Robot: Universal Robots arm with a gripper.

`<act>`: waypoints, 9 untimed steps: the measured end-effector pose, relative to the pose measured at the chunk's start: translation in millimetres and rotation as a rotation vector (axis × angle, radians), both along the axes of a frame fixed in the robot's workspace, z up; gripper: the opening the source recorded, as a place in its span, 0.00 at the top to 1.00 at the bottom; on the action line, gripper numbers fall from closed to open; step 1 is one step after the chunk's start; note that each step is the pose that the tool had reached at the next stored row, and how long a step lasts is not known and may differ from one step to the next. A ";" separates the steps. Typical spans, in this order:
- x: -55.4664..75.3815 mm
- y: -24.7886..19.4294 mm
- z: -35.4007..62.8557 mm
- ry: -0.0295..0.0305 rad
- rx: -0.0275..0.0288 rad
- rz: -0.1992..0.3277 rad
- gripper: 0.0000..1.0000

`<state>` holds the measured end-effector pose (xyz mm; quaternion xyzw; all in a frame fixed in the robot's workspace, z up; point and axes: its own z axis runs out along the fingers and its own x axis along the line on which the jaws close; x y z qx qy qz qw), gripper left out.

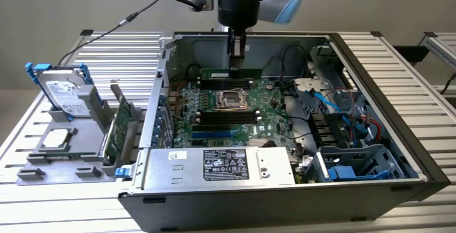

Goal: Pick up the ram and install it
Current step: 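Insert the ram into the slot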

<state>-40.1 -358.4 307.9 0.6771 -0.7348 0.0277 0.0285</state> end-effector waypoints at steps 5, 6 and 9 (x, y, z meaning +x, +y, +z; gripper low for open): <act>-4.1 -1.4 -9.1 0.0000 -0.0001 0.002 0.86; -4.0 -1.8 -10.9 -0.0001 0.0001 0.003 0.86; -4.1 -3.4 -16.3 0.0000 0.0000 0.009 0.86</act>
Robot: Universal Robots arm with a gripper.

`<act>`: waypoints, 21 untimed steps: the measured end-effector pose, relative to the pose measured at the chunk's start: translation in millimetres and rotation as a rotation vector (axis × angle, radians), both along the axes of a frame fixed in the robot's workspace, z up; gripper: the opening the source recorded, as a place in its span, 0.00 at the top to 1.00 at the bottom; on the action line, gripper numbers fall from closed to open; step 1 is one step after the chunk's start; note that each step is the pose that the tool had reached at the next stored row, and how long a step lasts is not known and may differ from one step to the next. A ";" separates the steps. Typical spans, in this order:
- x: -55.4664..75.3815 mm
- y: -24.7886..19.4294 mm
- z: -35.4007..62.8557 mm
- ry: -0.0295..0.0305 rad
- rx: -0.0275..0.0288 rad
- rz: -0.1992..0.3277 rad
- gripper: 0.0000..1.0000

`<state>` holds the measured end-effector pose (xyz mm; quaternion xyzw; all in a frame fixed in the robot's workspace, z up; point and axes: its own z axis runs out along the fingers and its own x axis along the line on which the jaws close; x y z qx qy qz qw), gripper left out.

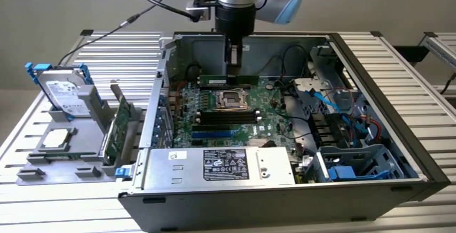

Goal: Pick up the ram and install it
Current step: 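Insert the ram into the slot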

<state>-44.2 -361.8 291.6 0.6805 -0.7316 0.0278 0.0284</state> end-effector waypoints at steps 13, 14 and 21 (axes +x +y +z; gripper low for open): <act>0.0 -7.2 -23.7 0.0000 0.0000 0.037 0.86; 0.0 -7.8 -25.4 0.0000 -0.0001 0.040 0.86; 0.0 -11.2 -38.1 0.0005 0.0001 0.044 0.86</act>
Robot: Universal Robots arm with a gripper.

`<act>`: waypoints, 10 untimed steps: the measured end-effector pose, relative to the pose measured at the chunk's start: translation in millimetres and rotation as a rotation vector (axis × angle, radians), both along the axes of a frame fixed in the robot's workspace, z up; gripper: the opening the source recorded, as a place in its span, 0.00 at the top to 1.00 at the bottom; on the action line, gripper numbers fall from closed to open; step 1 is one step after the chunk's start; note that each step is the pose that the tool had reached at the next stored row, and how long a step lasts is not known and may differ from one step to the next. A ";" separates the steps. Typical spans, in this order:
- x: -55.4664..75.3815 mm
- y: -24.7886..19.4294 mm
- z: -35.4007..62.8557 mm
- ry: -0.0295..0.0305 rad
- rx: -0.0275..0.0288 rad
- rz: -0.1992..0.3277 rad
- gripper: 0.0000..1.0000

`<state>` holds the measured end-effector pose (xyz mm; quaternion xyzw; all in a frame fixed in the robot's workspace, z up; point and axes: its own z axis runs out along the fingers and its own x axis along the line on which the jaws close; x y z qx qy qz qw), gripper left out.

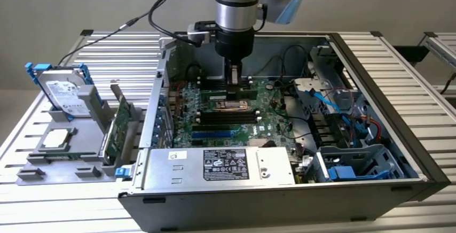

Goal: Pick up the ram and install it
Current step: 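Insert the ram into the slot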

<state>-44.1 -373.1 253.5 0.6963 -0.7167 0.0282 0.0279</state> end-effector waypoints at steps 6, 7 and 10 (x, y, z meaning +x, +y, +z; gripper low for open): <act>0.0 -0.9 -3.9 0.0149 -0.0079 0.000 0.86; 0.2 -1.2 -4.5 0.0171 -0.0091 0.000 0.86; 0.2 -1.9 -8.9 0.0173 -0.0111 0.000 0.86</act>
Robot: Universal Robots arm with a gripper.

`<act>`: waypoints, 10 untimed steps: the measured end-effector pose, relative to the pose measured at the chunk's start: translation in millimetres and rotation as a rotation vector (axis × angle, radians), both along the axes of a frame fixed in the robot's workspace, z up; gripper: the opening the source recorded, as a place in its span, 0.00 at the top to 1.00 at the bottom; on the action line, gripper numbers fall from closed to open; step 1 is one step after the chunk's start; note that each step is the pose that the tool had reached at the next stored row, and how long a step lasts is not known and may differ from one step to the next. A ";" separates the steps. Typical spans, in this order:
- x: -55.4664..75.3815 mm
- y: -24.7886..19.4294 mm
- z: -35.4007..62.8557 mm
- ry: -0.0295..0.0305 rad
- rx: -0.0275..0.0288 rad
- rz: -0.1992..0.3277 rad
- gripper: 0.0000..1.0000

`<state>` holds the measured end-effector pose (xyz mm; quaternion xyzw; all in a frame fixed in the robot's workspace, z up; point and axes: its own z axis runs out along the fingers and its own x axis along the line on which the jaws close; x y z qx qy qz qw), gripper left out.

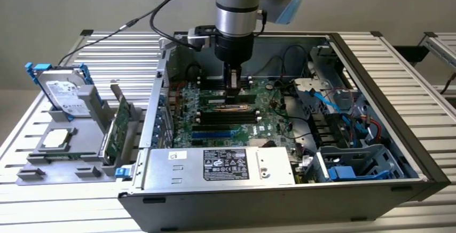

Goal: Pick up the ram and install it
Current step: 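Insert the ram into the slot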

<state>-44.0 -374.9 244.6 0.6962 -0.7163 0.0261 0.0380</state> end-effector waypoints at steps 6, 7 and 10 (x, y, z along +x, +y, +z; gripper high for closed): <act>0.1 -0.6 -7.7 -0.0007 -0.0073 -0.014 0.86; 0.1 -0.6 -7.8 -0.0006 -0.0110 -0.018 0.86; 0.7 -0.7 -8.1 -0.0007 -0.0198 -0.028 0.86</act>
